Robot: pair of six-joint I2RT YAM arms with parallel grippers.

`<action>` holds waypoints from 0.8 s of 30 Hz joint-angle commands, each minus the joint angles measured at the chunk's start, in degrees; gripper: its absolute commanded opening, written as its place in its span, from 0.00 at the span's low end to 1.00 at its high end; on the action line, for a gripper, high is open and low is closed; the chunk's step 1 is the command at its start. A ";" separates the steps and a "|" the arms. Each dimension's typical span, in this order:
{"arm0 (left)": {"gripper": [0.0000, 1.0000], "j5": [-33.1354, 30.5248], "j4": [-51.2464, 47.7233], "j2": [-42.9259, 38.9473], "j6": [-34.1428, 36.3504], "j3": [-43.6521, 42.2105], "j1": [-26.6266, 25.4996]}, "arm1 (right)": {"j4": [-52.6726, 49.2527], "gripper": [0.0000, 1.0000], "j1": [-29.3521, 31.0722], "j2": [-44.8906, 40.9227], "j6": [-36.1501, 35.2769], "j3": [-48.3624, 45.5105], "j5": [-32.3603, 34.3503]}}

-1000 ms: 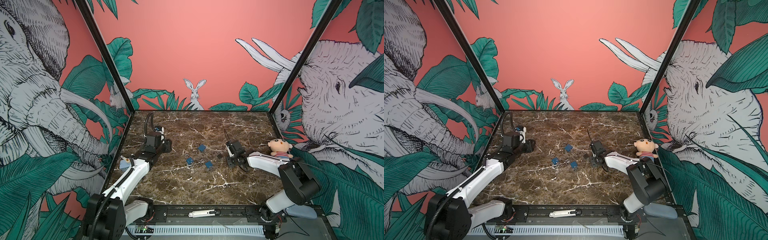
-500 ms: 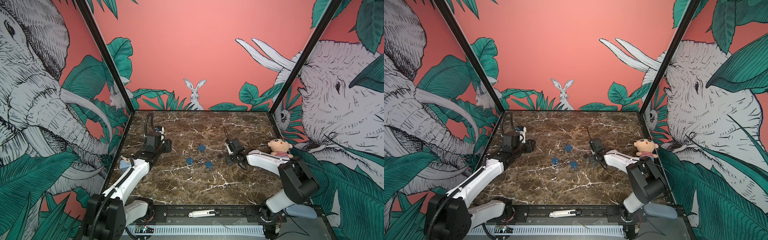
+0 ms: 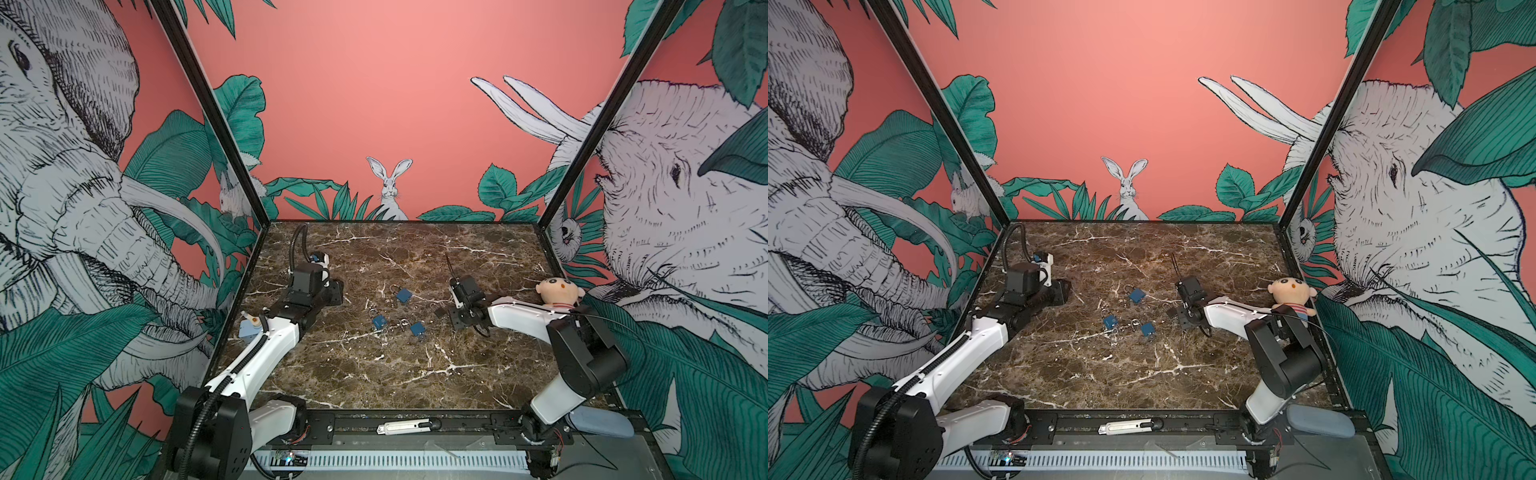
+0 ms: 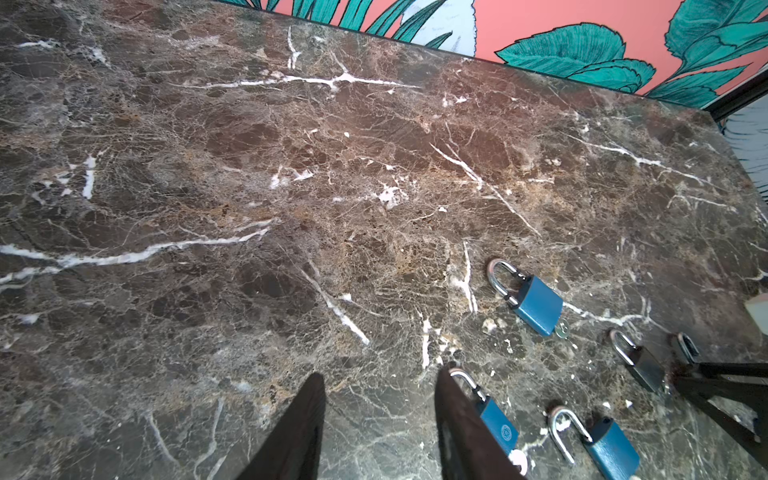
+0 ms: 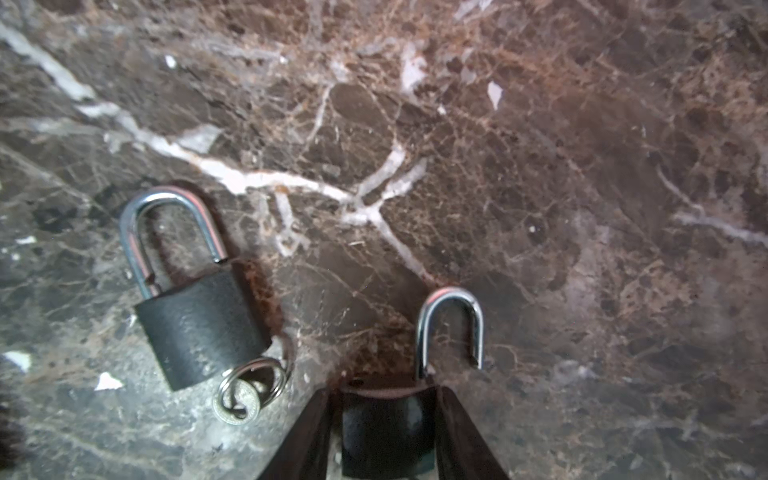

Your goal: Lock with the key

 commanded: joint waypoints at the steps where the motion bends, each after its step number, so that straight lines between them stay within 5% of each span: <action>1: 0.45 0.24 -0.39 -0.02 0.12 1.62 -0.33 | -1.93 0.39 -0.14 1.29 0.90 0.53 1.15; 17: 0.44 0.21 -0.74 0.04 0.24 1.97 -0.31 | -4.93 0.38 -0.22 3.22 1.70 1.32 0.10; 24: 0.44 0.23 -1.51 0.08 0.54 2.60 -0.36 | -6.18 0.20 -0.17 3.62 1.56 2.55 -0.58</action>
